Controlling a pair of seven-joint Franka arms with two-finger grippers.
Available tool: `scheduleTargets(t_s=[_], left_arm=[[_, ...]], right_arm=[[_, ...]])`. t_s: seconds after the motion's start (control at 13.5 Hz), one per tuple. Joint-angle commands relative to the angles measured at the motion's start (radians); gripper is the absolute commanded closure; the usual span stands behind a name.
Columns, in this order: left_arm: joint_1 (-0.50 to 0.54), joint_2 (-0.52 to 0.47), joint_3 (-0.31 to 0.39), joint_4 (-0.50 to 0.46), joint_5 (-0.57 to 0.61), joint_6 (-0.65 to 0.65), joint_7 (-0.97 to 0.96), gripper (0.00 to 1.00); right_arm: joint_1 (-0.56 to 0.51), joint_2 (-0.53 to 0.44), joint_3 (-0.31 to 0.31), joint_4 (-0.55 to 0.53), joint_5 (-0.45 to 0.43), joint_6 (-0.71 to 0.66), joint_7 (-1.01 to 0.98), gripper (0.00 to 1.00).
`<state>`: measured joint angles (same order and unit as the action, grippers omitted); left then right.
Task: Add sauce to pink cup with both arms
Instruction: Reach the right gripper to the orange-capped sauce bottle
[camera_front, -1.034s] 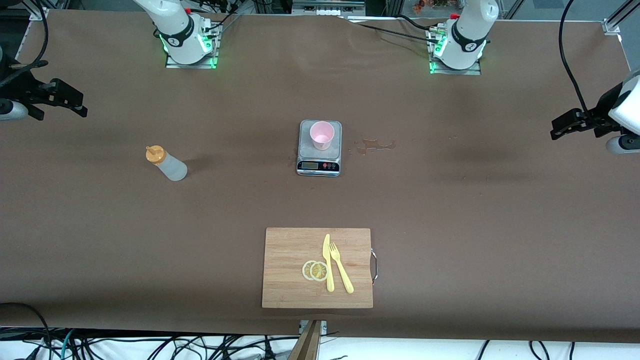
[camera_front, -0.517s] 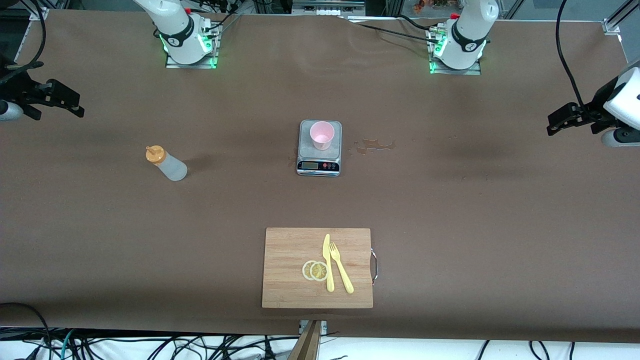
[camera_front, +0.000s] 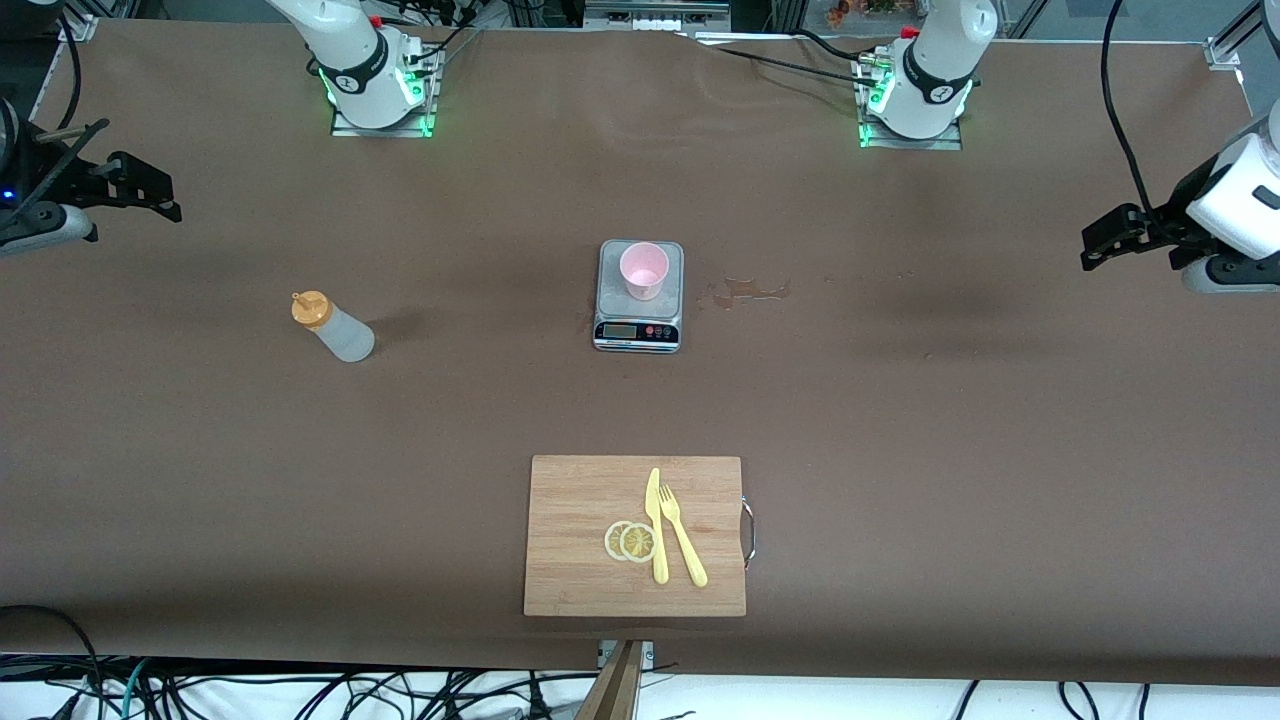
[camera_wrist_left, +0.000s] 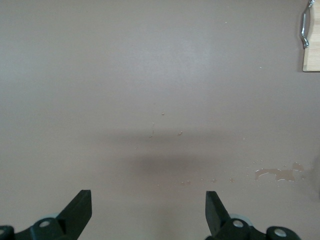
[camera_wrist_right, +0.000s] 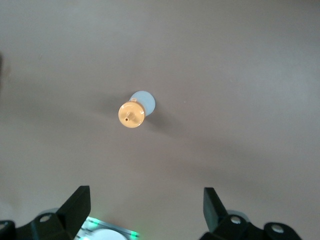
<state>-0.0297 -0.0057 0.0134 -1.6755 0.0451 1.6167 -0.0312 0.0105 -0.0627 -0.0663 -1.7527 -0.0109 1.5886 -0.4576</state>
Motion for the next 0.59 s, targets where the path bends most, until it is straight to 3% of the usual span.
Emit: scheduleTargets(t_s=[0.0, 0.52], left_arm=[[0.002, -0.014, -0.018, -0.006, 0.001, 0.009, 0.008, 0.0], [0.004, -0.014, -0.017, -0.006, 0.001, 0.002, 0.017, 0.0]], right_arm=[[-0.007, 0.018, -0.01, 0.018, 0.017, -0.013, -0.24, 0.0], [-0.078, 0.079, -0.04, -0.031, 0.19, 0.031, -0.669, 0.0]])
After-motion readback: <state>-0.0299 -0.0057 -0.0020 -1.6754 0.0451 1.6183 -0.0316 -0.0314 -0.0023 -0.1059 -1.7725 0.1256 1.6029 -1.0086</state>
